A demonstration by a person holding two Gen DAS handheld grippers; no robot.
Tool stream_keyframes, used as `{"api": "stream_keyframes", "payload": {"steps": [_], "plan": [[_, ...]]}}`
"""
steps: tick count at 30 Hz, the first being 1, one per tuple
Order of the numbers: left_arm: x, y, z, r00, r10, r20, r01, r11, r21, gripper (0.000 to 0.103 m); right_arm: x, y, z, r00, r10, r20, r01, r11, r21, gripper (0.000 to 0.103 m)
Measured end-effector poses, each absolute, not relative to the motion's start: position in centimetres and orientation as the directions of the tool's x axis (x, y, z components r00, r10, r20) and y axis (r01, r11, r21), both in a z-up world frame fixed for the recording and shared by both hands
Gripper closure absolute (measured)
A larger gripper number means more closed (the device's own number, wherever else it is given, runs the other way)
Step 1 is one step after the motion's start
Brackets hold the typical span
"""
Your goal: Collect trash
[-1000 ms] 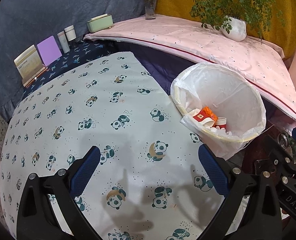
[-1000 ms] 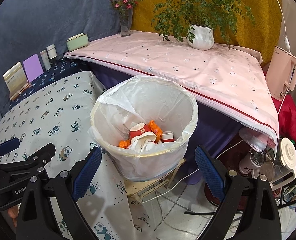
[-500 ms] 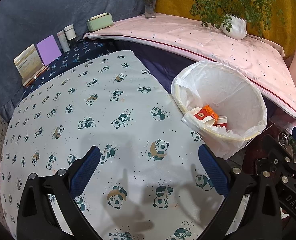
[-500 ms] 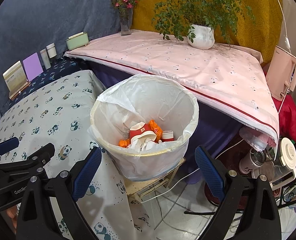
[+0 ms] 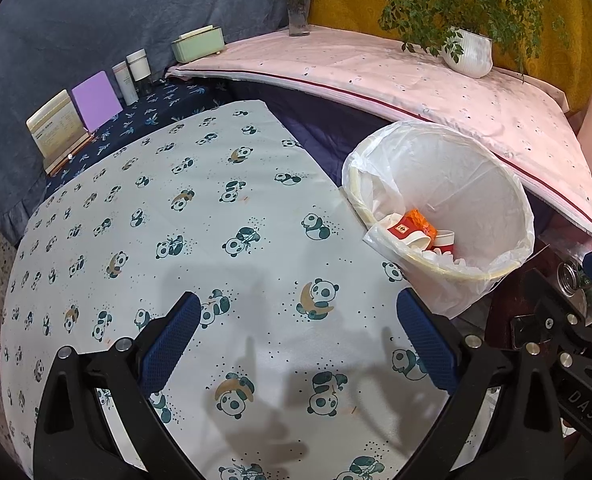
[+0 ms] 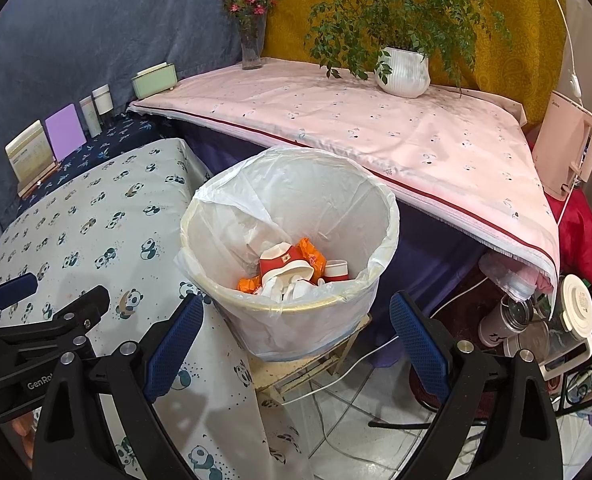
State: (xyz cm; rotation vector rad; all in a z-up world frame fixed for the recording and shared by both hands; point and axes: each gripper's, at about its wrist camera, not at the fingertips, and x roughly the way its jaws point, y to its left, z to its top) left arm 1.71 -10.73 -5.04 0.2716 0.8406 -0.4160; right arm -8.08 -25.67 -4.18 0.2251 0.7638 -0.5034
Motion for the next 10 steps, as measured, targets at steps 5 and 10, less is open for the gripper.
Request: {"api": "stream_keyframes", "payload": {"steps": [5,10], "plan": [[1.71,-10.54,-5.06,0.592,-0.25,-0.766,0.454,0.889,0.061,0.009,-8.07,-25.64,-4.16,0.611,-0.353,-0.709,0.512,0.859,0.014,0.012],[2.04,-10.33,-5.1,0.589,-0.255,-0.767,0.449,0.892,0.048,0.009,-7.99,-25.65,-4.25,0.61,-0.352,-0.71,0.511,0.86,0.013,0.012]]}}
